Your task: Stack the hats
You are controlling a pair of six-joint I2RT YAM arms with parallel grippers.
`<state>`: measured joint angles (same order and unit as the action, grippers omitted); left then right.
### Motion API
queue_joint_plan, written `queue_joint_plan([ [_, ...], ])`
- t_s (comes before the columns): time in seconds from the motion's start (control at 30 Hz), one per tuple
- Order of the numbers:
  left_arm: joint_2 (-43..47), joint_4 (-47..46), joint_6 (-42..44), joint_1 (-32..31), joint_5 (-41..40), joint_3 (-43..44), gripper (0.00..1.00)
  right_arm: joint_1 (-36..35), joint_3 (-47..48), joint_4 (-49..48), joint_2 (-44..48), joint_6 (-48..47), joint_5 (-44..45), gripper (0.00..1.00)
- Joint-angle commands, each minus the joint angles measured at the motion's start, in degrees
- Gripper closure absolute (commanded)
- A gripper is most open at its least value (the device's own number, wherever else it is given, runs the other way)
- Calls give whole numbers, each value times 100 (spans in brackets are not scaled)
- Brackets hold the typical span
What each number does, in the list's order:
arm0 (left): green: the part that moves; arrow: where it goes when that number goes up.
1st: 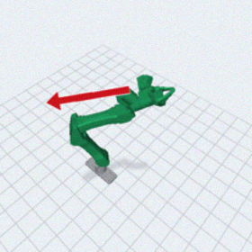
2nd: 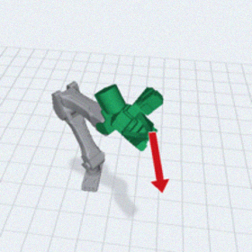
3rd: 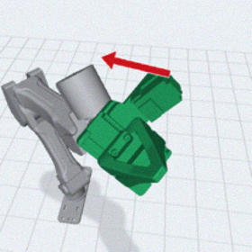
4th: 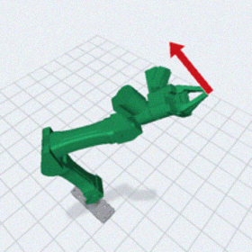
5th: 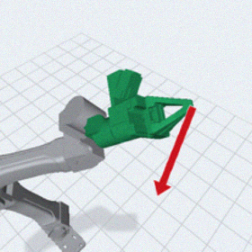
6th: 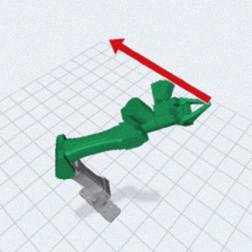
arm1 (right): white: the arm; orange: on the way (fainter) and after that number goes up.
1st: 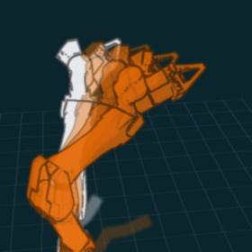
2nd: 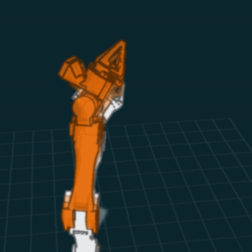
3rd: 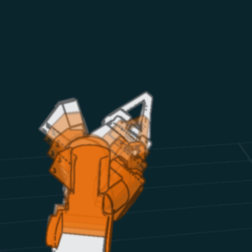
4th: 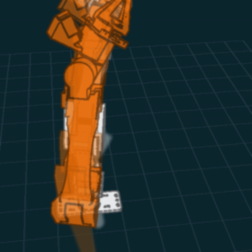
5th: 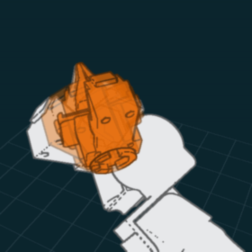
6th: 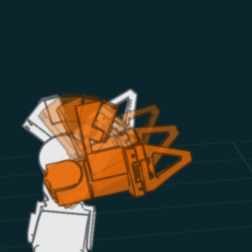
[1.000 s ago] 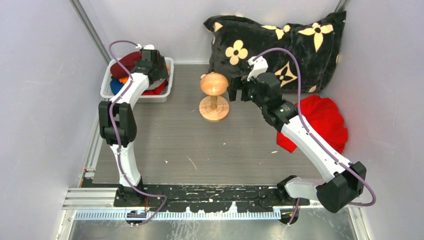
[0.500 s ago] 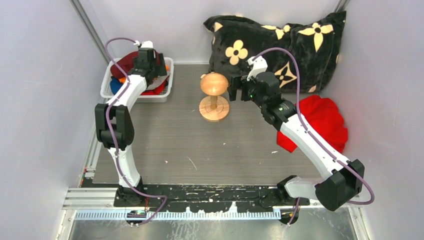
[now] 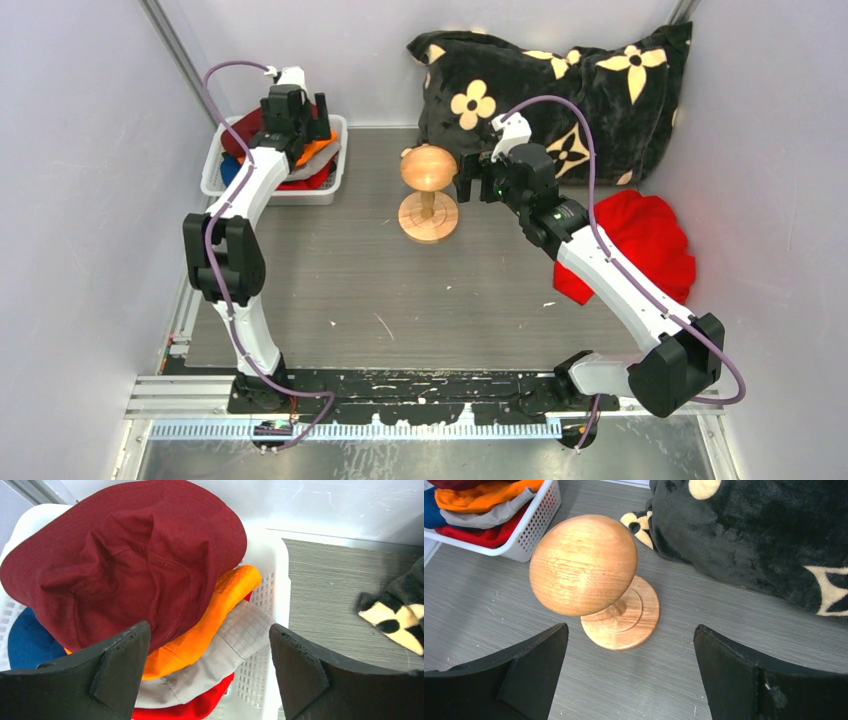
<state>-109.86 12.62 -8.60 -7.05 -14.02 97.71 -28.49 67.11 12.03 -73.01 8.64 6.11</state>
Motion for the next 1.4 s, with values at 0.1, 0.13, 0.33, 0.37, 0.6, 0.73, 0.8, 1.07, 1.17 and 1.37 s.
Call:
queue_joint_plan([
  [0.1,-338,-376,520,-7,-77,404,12,21,44,-236,104,-104,-23,0],
  [0.13,-382,-375,537,2,-89,422,12,21,28,-247,109,-106,-22,0],
  [0.33,-648,-327,652,27,-142,605,15,36,56,-237,85,-128,4,0],
  [0.37,-684,-342,662,40,-144,616,17,41,51,-236,84,-132,4,0],
  [0.6,-1124,-488,817,157,-309,859,57,50,66,-206,77,-152,-1,0],
  [0.73,-1322,-481,939,202,-384,1066,68,62,56,-195,116,-144,13,0],
  [0.8,-1409,-425,1061,200,-435,1204,69,61,46,-176,123,-135,0,0],
  [1.07,-1590,-250,1392,204,-508,1707,100,55,13,-166,214,-105,-25,0],
  [1.17,-1177,-421,1348,155,-341,1535,100,66,3,-190,224,-96,-20,0],
  [1.37,-320,-15,1405,-243,-22,1744,100,63,-12,-223,240,-94,-40,0],
])
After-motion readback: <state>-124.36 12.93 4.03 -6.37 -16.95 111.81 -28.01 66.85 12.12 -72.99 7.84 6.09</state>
